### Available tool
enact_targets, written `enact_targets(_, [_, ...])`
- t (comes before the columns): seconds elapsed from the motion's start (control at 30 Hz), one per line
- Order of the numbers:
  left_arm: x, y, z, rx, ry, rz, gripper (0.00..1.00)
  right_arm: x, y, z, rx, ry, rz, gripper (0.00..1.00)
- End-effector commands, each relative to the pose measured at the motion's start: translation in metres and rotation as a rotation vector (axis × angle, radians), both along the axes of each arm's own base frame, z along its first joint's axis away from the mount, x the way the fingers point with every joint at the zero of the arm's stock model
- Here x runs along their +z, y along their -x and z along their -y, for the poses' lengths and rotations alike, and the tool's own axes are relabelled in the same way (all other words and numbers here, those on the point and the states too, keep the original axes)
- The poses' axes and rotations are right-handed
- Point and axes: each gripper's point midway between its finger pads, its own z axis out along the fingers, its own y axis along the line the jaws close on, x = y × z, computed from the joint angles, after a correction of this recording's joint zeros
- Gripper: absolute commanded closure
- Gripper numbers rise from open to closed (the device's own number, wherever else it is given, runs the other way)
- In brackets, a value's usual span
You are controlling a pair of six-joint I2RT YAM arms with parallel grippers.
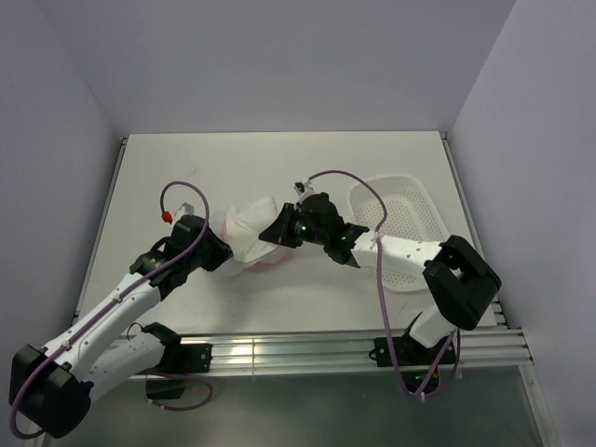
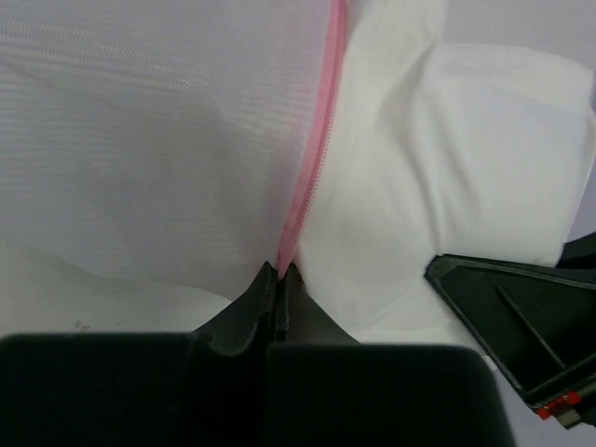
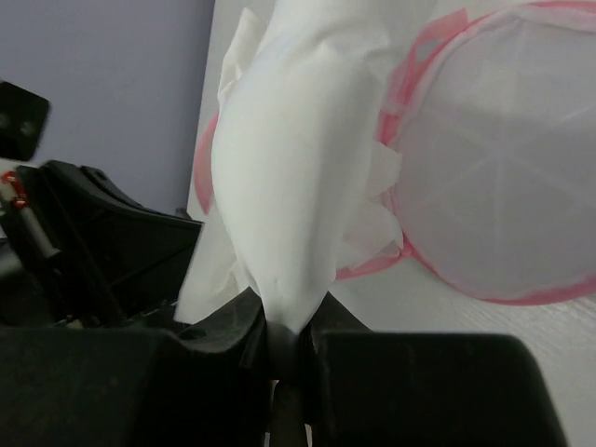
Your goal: Place the bra in the laundry bag and zip it closed
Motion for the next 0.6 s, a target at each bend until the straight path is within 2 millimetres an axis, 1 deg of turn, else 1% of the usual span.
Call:
enact_targets(0.0, [0.027, -0.008, 0.008, -0.064, -0.017, 0.065, 1.00, 0.006, 0.007, -0.018, 0.070, -0.054, 0.060, 1.00])
enact_targets(0.03, [0.030, -0.010, 0.009, -0.074, -0.027, 0.072, 1.00, 0.001, 0.009, -0.021, 0.079, -0.042, 0.060, 1.00])
enact_targets(0.07, [0.030, -0.009, 0.008, -0.079, -0.032, 0.069, 1.00, -0.010, 0.010, -0.022, 0.081, -0.016, 0.047, 1.00])
enact_targets(0.13, [0.033, -0.010, 0.008, -0.089, -0.046, 0.077, 1.00, -0.019, 0.010, -0.024, 0.091, 0.016, 0.054, 1.00])
enact_targets(0.17, [0.033, -0.010, 0.007, -0.094, -0.053, 0.075, 1.00, -0.028, 0.013, -0.026, 0.103, 0.038, 0.047, 1.00])
enact_targets(0.3, [0.040, -0.011, 0.010, -0.135, -0.073, 0.092, 1.00, -0.044, 0.022, -0.035, 0.173, 0.074, 0.062, 1.00])
enact_targets(0.37, [0.039, -0.012, 0.012, -0.159, -0.088, 0.092, 1.00, -0.051, 0.026, -0.039, 0.202, 0.090, 0.058, 1.00])
enact_targets(0.43, [0.042, -0.014, 0.013, -0.179, -0.099, 0.105, 1.00, -0.054, 0.025, -0.043, 0.219, 0.101, 0.070, 1.00])
enact_targets(0.47, [0.043, -0.014, 0.015, -0.194, -0.096, 0.112, 1.00, -0.054, 0.028, -0.045, 0.245, 0.094, 0.075, 1.00])
enact_targets(0.57, [0.044, -0.015, 0.016, -0.218, -0.117, 0.117, 1.00, -0.051, 0.029, -0.050, 0.280, 0.087, 0.097, 1.00])
